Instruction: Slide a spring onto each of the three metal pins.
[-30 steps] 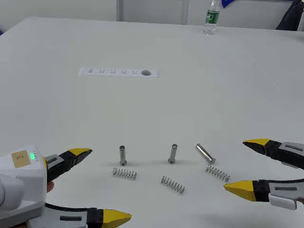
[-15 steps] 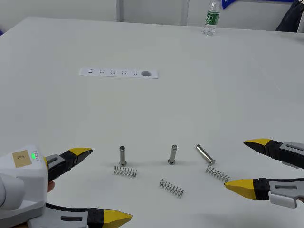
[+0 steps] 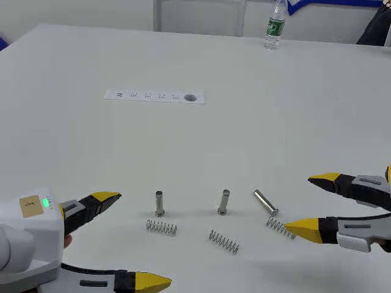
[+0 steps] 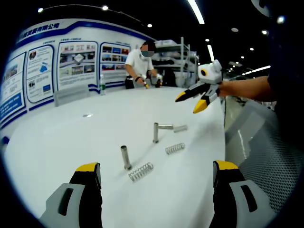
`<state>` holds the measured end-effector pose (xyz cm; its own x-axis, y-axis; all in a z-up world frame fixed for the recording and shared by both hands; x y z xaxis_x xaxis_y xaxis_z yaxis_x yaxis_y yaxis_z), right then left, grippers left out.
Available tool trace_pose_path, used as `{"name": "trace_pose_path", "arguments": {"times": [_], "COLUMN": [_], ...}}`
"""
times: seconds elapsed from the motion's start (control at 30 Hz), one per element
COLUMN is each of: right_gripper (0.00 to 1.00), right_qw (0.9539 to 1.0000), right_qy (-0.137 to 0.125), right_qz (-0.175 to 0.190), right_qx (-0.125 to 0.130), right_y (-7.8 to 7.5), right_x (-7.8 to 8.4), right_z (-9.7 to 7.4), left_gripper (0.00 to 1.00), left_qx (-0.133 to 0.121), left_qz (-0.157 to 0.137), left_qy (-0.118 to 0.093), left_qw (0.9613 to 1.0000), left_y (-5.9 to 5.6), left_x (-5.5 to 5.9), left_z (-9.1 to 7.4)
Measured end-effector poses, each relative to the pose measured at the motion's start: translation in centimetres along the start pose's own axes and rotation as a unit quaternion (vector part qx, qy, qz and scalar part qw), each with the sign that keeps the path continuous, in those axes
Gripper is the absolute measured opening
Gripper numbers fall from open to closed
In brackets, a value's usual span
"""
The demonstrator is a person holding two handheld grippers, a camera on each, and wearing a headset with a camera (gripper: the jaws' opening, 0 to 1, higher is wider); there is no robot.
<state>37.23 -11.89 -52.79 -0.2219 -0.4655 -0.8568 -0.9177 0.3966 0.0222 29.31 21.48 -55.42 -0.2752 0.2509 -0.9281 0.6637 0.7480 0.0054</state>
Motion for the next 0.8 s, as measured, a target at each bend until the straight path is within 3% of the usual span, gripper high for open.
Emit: {"name": "trace_pose_path", "arguments": {"times": [0.13,0.33,0.47,0.6,0.8], "right_gripper": [0.58,0.46,0.36,0.31,0.24], "right_qw": [0.9998,0.9975,0.9961,0.9920,0.9866], "right_qy": [0.015,0.061,0.071,0.102,0.133], "right_qz": [0.008,0.027,0.041,0.054,0.077], "right_qx": [0.008,0.025,0.033,0.050,0.054], "right_y": [-0.8,-2.0,-2.7,-3.5,-4.0], "right_x": [-0.3,-0.7,-1.3,-1.5,-1.2], "right_z": [0.5,1.9,3.1,4.5,6.3], "left_gripper": [1.00,1.00,1.00,1.00,1.00], "left_qx": [0.001,0.000,0.000,-0.002,-0.003], "left_qz": [-0.001,0.001,0.001,0.001,0.002], "left_qy": [0.001,0.003,0.004,0.002,0.005], "left_qw": [1.0000,1.0000,1.0000,1.0000,1.0000], "left_y": [0.0,0.0,0.0,0.0,0.1], "left_x": [0.0,0.1,0.1,0.0,0.1], "left_z": [0.0,0.1,0.1,0.1,0.0]}}
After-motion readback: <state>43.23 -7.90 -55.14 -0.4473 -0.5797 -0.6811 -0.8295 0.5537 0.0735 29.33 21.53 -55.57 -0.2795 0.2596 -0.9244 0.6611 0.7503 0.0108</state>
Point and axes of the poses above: the centre of the closed fingertips' face, and the gripper's own axes: z roughly forward along the fingers, y roughly to its left, x roughly out of its underside, the point moved 9 cm from there along -z, roughly backward along the fingers, and after that the axes turned 9 degrees about -x, right-handed, at the moved point
